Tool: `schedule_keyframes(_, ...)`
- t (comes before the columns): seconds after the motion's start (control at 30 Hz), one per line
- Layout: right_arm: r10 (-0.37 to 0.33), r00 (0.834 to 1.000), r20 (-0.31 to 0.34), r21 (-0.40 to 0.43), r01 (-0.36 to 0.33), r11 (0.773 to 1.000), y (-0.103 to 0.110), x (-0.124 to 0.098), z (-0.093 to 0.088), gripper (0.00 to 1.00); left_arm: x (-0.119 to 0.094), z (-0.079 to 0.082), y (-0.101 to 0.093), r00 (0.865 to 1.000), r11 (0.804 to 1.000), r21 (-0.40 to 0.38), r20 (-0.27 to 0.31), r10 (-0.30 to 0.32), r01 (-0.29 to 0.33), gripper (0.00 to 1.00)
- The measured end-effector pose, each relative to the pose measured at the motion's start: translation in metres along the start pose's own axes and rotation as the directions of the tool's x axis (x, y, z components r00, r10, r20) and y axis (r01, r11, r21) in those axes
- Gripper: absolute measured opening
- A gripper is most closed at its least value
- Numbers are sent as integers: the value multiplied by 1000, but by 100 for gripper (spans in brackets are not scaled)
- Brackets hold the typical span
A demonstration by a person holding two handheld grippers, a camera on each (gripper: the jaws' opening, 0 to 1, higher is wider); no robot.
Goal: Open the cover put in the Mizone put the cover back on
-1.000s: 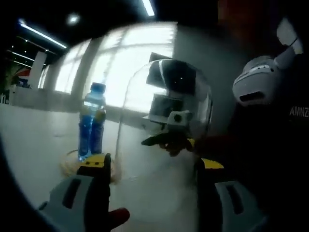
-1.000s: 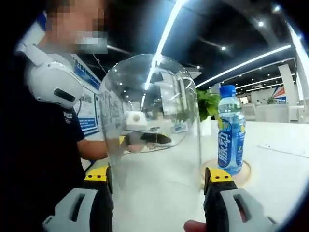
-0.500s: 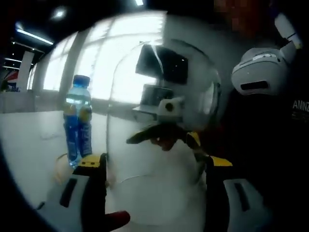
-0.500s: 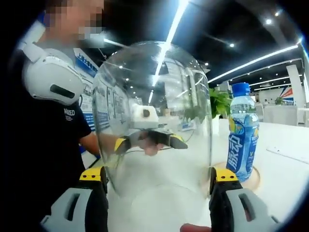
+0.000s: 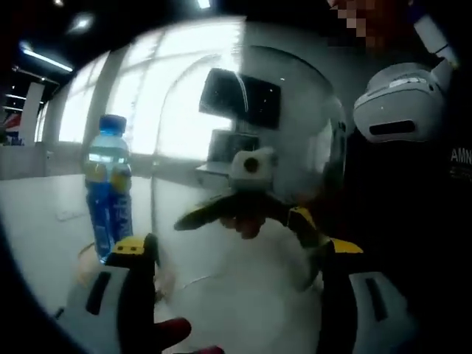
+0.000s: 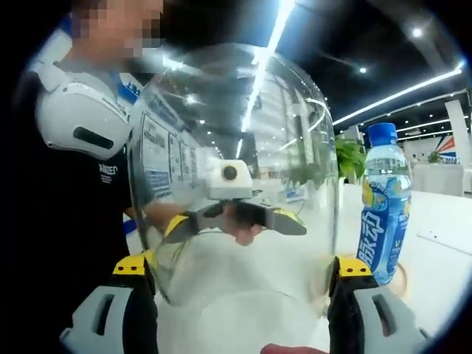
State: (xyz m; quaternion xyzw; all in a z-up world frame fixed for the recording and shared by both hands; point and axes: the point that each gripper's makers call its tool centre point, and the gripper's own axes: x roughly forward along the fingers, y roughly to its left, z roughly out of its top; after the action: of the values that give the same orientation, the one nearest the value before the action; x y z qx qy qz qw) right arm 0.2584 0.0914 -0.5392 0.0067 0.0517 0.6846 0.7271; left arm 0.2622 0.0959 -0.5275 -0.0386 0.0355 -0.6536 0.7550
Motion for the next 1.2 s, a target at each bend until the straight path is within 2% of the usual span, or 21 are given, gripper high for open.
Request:
schedule_keyframes(0.17, -6, 1000, -11, -4, 6, 1000, 0, 2, 1, 90, 4, 0, 2, 1000, 1000, 5, -14, 8, -8, 83)
schedule_keyframes(0.3, -8, 999, -47, -9, 8, 1000, 2, 3, 1, 90, 5, 1, 2, 1000, 1000, -6, -18, 12, -12, 84)
schedule_keyframes(0.47, 0, 1000, -26, -8, -1, 1000, 3, 3, 1, 90, 6, 0, 0, 999, 1000, -10, -47, 22, -22, 84)
schedule_keyframes(0.57, 7, 1000, -13, 14, -7, 1000, 3, 2, 4, 90, 6, 2, 0, 999, 999, -19, -41, 33, -33, 83)
schedule_keyframes(0.77, 6, 999, 38, 45, -7, 999, 3, 1, 18, 90, 5, 23, 0, 999, 998, -36, 20, 49, -48, 83)
schedule_keyframes(0.9, 5, 999, 53, 46, -8, 999, 3, -2, 30, 90, 6, 34, -1, 998, 998, -34, 21, 53, -52, 83)
schedule_keyframes(1.2, 6, 999, 44, 23, -7, 1000, 8, -10, 65, 90, 8, 59, -11, 998, 998, -34, 15, 58, -58, 83)
